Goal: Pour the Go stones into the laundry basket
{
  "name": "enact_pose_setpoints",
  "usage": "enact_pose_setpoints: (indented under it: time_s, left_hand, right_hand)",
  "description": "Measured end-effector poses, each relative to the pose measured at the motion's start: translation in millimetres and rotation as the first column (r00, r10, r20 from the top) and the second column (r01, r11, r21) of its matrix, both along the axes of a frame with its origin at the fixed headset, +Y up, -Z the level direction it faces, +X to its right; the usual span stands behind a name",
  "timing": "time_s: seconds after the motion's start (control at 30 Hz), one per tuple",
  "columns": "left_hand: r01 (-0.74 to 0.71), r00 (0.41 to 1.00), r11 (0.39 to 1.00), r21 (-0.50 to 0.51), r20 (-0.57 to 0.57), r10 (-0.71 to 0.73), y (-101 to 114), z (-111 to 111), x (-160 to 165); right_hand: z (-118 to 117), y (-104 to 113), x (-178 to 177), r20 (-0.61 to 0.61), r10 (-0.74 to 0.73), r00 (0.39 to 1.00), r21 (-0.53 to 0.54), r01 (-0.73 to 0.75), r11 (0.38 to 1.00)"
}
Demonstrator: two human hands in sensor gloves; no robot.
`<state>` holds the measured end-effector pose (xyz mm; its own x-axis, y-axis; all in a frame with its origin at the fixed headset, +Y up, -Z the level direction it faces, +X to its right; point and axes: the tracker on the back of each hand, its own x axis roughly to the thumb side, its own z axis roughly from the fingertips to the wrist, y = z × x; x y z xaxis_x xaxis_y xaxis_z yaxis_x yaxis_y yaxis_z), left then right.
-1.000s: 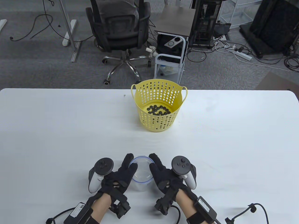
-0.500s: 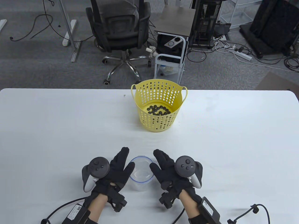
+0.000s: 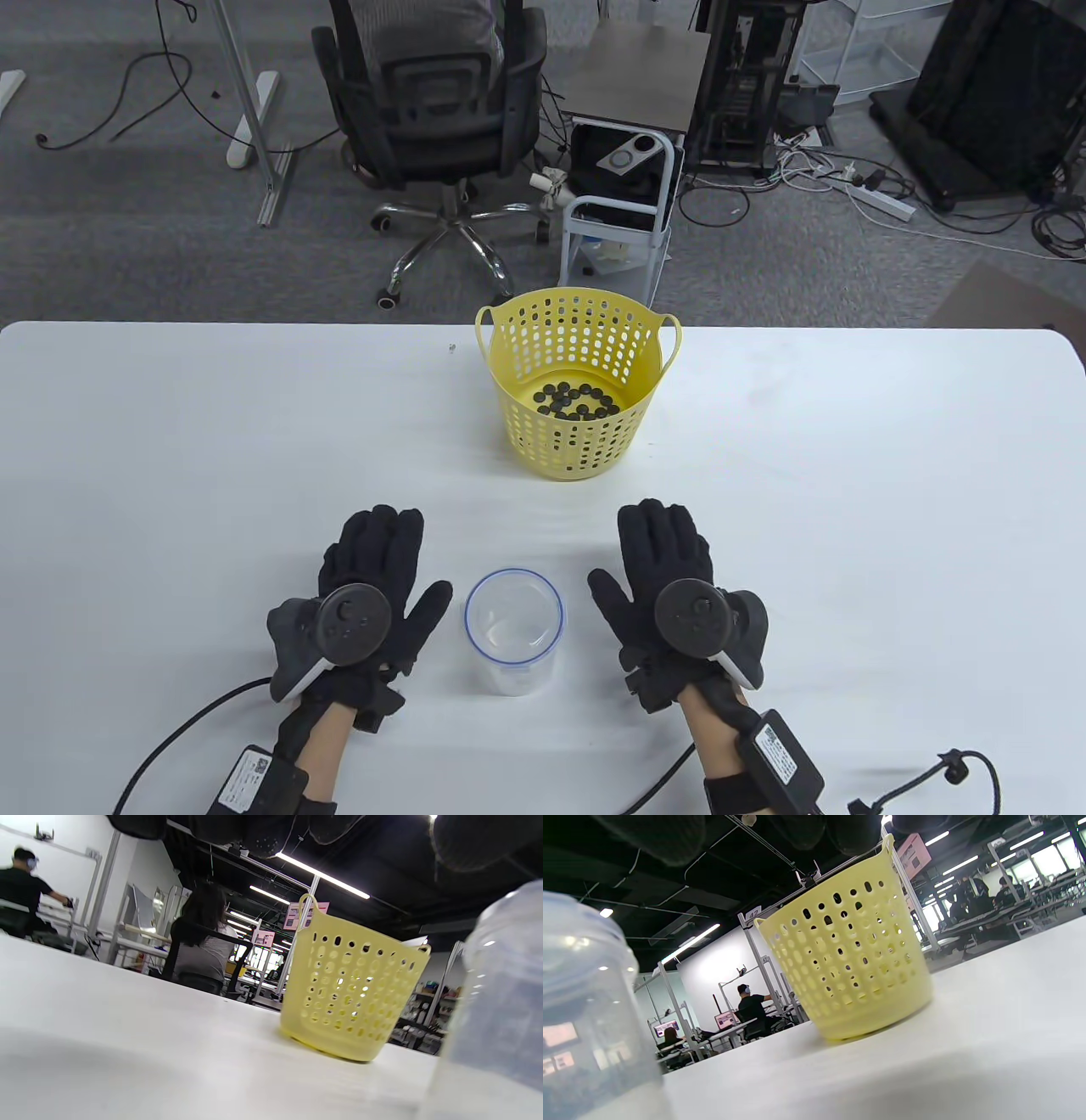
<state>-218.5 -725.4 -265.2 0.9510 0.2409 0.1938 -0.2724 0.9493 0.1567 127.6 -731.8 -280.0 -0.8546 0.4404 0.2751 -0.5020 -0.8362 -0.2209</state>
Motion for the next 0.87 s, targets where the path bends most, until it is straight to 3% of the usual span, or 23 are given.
enact_pose_setpoints:
  time_s: [0.1,0.33,0.57,0.87]
  left_hand:
    - [0.104,0.994,0.994,-0.026,-0.044,-0.105,-7.4,-4.1,-1.0]
    - [0.120,0.984,0.985,-0.124,-0.115,-0.134,-24.9,-12.3,-10.8]
    - [0.140,0.979,0.978,-0.154,-0.127,-0.160,-31.1,-16.5,-13.7]
    - [0.118,0.982,0.978,-0.170,-0.125,-0.140,-31.9,-17.3,-13.4]
  right_hand:
    - [-1.7,-3.3,0.1,0.030,0.110,0.994,0.003,-0.110,0.994]
    - [-9.9,-19.5,1.6,0.050,0.228,0.972,-0.075,-0.224,0.972]
    - [-14.6,-36.6,0.3,0.036,0.280,0.959,-0.147,-0.272,0.951]
    - [-15.7,-42.0,-2.5,0.012,0.294,0.956,-0.171,-0.288,0.942]
